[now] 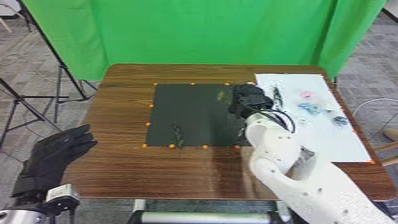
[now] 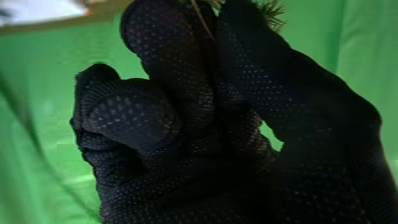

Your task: Arrange flowers

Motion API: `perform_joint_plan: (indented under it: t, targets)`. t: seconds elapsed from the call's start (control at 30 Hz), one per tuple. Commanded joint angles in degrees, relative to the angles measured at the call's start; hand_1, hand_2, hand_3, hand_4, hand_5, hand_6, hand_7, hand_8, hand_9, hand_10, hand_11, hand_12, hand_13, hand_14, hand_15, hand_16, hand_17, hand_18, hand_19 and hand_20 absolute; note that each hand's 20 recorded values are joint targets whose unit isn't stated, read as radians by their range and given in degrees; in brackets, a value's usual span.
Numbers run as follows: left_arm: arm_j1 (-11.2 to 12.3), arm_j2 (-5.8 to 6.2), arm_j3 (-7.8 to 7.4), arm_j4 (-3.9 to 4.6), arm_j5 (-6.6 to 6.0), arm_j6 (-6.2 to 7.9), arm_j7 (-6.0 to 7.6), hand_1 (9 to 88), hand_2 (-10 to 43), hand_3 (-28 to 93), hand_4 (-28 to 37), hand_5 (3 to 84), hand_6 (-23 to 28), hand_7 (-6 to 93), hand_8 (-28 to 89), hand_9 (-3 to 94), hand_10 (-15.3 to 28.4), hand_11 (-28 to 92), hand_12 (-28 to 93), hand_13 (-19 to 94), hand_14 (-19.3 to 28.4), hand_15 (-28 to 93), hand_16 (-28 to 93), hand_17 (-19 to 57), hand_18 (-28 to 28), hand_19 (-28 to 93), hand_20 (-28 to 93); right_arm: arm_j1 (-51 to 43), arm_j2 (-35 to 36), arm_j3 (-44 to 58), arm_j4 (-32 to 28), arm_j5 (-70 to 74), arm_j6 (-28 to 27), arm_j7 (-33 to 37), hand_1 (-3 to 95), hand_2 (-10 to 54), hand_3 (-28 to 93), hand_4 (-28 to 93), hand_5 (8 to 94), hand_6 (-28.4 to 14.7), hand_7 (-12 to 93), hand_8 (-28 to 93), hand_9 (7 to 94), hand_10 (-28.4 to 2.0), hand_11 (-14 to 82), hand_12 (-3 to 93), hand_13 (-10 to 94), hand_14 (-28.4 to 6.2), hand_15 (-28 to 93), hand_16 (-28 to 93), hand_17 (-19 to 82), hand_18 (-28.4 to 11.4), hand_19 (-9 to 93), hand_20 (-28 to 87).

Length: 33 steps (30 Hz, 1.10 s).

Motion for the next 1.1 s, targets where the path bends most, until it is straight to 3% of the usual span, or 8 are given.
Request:
perform_joint_plan:
  t: [0.03,0.2,0.33,0.47,0.93,1.1]
  targets:
    - [-1.7,-1.03,-0.11,0.02,1.41,-2.18,-2.89,26.4,6.3,81,-15.5,45.2,13.8,13.3,-8,37.8,22.1,35,9,27,28.3,58,-12,-10.0,21.3,57,11,-1.7,-5.6,-2.4,2.9,-2.0,-2.3,0.9,53.4,-7.6,77,-26,84.9,-4.5,22,24,87.2,-14.8,36.9,27.3,79,-10.2,72,25,38,-28.3,93,23]
    - [-2.5,-1.53,-0.3,0.19,1.77,-2.85,-3.92,26.3,6.2,82,-15.3,45.2,13.8,13.3,-8,37.7,22.0,35,9,27,28.3,58,-12,-10.0,21.3,56,11,-2.6,-7.5,-3.2,4.5,-2.5,-3.5,1.5,53.4,-7.6,77,-26,84.9,-4.4,22,24,87.2,-14.8,37.0,27.3,79,-10.1,72,25,38,-28.3,93,23]
    - [-3.5,-1.02,0.34,0.6,1.75,-3.03,-3.75,26.3,6.3,82,-15.2,45.2,13.7,13.3,-8,37.7,22.0,35,9,27,28.4,58,-12,-9.9,21.3,56,11,-2.4,-9.4,-4.1,5.9,-3.0,-4.8,1.2,53.3,-7.7,77,-26,84.9,-4.4,22,24,87.2,-14.8,37.0,27.2,79,-10.1,72,25,38,-28.3,93,23]
    - [-4.8,-0.94,0.53,0.86,2.15,-3.57,-4.54,26.3,6.2,82,-15.2,45.2,13.7,13.3,-8,37.7,22.0,35,9,27,28.4,58,-12,-10.0,21.3,57,11,-2.2,-10.6,-4.4,6.8,-3.0,-5.2,1.7,53.2,-7.6,77,-26,84.8,-4.3,22,24,87.1,-14.8,37.1,27.1,79,-10.2,72,25,38,-28.3,93,23]
    - [-5.6,-1.59,0.57,0.97,2.66,-4.27,-5.29,26.5,6.2,82,-15.0,45.3,13.8,13.3,-8,37.7,22.0,35,9,27,28.3,58,-12,-10.0,21.3,57,11,-3.0,-11.8,-4.7,6.3,-2.1,-7.2,2.2,52.1,-7.7,77,-25,84.8,-4.2,23,23,87.1,-14.8,37.5,26.5,78,-10.6,72,25,37,-28.3,93,23]
    - [-5.3,-1.56,0.5,0.71,2.79,-3.92,-5.43,26.5,6.1,82,-14.8,45.3,13.7,13.4,-8,37.7,22.0,35,9,27,28.3,58,-12,-10.0,21.3,56,11,-3.1,-12.5,-4.8,5.8,-2.6,-8.7,1.1,50.8,-7.8,77,-24,84.5,-3.9,24,21,86.9,-14.9,38.7,24.2,78,-10.8,71,24,37,-28.4,93,22]
